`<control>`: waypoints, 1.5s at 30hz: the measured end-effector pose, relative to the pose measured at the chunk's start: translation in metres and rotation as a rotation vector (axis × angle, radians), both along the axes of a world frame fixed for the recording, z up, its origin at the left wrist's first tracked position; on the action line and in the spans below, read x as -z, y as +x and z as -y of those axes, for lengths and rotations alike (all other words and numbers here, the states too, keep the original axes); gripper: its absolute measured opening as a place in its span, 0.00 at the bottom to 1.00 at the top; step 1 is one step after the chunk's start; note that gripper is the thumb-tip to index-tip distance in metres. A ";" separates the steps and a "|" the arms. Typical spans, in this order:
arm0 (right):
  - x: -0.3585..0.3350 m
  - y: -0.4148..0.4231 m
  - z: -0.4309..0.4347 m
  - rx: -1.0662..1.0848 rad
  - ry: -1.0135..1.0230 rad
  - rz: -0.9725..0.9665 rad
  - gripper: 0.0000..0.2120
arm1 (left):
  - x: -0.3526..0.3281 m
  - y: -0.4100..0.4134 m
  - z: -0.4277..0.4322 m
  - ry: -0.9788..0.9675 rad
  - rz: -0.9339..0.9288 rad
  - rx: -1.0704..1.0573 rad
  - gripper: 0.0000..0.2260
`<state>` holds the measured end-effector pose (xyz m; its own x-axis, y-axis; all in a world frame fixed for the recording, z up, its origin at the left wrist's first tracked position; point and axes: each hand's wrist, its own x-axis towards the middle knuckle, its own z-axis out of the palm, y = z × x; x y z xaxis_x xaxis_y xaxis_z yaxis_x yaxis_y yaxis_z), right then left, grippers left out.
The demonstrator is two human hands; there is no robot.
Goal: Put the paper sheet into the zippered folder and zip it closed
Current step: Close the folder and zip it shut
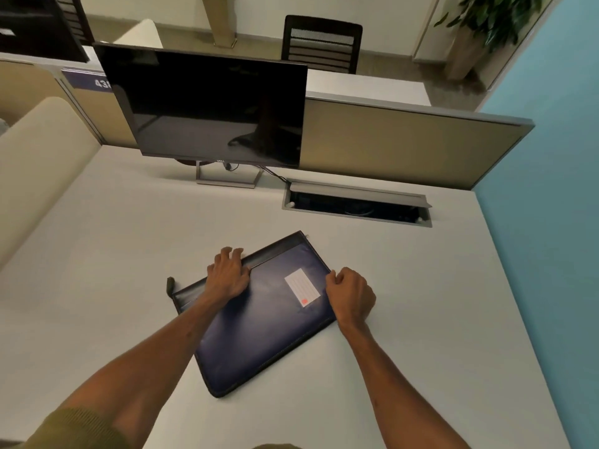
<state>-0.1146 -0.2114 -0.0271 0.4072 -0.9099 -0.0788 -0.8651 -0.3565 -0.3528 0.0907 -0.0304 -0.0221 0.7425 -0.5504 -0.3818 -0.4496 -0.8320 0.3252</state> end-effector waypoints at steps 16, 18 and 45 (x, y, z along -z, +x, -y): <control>0.003 -0.047 -0.079 0.259 0.831 0.222 0.16 | -0.014 -0.029 -0.037 0.135 0.011 0.043 0.20; 0.000 -0.048 -0.068 0.287 0.739 0.209 0.16 | -0.013 -0.032 -0.041 0.113 0.005 0.065 0.19; -0.010 -0.070 -0.030 -0.076 0.317 0.072 0.33 | -0.007 -0.095 -0.014 0.053 -0.049 0.157 0.33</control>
<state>-0.1845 -0.1813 -0.0173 0.4879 -0.8115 -0.3217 -0.8089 -0.2817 -0.5160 -0.0043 -0.0161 -0.0147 0.6288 -0.6362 -0.4470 -0.5596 -0.7694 0.3079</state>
